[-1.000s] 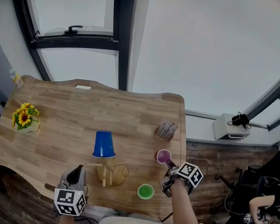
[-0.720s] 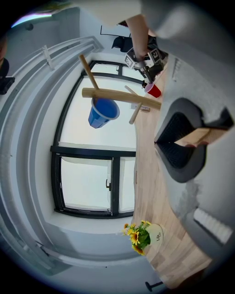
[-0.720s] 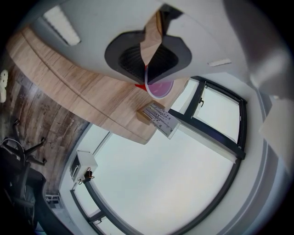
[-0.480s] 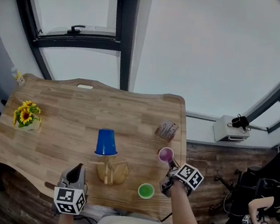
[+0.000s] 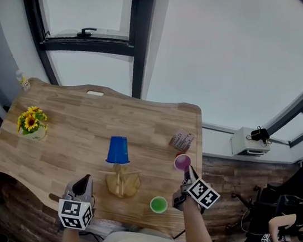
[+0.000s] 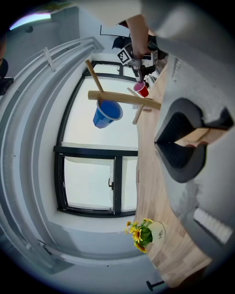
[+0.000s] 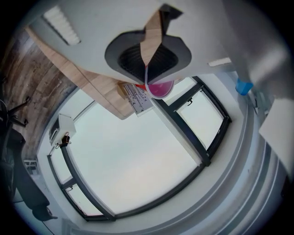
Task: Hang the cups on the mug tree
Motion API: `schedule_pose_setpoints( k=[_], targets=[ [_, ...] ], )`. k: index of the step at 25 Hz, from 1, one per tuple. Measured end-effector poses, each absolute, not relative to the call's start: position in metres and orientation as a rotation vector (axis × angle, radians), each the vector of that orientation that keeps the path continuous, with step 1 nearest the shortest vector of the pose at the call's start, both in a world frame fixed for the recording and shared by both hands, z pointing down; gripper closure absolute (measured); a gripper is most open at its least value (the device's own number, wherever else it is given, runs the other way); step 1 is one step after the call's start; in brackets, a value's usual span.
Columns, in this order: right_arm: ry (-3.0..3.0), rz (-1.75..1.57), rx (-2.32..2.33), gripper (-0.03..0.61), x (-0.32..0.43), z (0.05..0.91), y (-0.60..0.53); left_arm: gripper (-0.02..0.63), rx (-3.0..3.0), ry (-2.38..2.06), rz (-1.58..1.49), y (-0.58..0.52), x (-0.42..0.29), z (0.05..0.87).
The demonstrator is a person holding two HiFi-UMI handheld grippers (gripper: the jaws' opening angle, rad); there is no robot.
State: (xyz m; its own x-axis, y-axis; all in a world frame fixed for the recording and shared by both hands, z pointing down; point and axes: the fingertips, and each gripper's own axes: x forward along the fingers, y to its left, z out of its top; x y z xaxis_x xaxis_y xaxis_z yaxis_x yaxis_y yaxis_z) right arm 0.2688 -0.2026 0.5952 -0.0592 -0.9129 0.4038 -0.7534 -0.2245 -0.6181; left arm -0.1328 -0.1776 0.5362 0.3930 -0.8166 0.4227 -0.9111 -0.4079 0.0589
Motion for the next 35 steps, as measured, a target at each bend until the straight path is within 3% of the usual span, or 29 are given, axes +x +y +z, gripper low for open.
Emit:
schedule_pose_setpoints(
  k=[8, 26, 35],
  targets=[
    [2.009, -0.893, -2.124, 0.56, 0.256, 0.561, -0.202, 0.609, 2.394, -1.505, 0.475, -0.17, -0.134, 0.532],
    [2.424, 0.057, -2.432, 0.561, 0.208, 0.457, -0.199, 0.609, 2.434, -1.505, 0.448, -0.159, -0.126, 0.516],
    [2.509, 0.172, -2.416, 0.561, 0.181, 0.452, -0.188, 0.609, 2.436, -1.519, 0.415, -0.154, -0.126, 0.511]
  ],
)
